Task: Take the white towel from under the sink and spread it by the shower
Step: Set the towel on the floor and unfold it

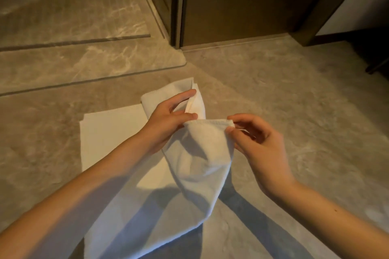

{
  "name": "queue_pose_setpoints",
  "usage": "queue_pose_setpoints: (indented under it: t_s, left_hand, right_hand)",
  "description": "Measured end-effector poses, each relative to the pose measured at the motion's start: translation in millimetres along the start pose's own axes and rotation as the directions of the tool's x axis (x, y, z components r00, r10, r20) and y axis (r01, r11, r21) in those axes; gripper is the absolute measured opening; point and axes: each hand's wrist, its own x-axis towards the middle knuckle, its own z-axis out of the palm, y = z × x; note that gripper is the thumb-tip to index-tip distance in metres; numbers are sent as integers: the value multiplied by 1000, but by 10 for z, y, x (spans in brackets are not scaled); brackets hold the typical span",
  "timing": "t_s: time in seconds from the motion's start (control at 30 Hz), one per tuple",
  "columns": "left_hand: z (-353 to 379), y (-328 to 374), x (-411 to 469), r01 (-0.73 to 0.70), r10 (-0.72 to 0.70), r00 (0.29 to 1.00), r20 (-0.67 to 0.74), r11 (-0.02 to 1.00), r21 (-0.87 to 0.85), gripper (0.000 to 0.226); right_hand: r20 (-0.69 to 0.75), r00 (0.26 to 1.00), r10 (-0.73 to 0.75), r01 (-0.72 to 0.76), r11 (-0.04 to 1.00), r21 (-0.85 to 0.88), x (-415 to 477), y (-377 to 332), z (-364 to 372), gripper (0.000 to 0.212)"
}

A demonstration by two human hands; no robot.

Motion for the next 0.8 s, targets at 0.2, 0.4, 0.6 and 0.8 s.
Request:
queue_pose_setpoints:
  t_s: [0.2,0.4,0.6,0.8]
  left_hand:
    - [649,-221,302,20,-23,998,54,998,57,59]
    - [1225,-597,490,104,-120,989,82,978,183,62]
    - [1426,-1078,639,200,-258,934,245,950,241,65]
    - [1023,-1219,563,36,-151,948,279,925,378,63]
  right_hand:
    - [-228,965,131,-147,988,-55,-36,172,-529,14]
    - [-435,796,420,-385,907,171,-149,597,-954,12]
    - [-587,565,580,-551,795,255,-156,1141,-1282,14]
    - [-654,540,530,-693,721,13,-156,1422,-1450,13]
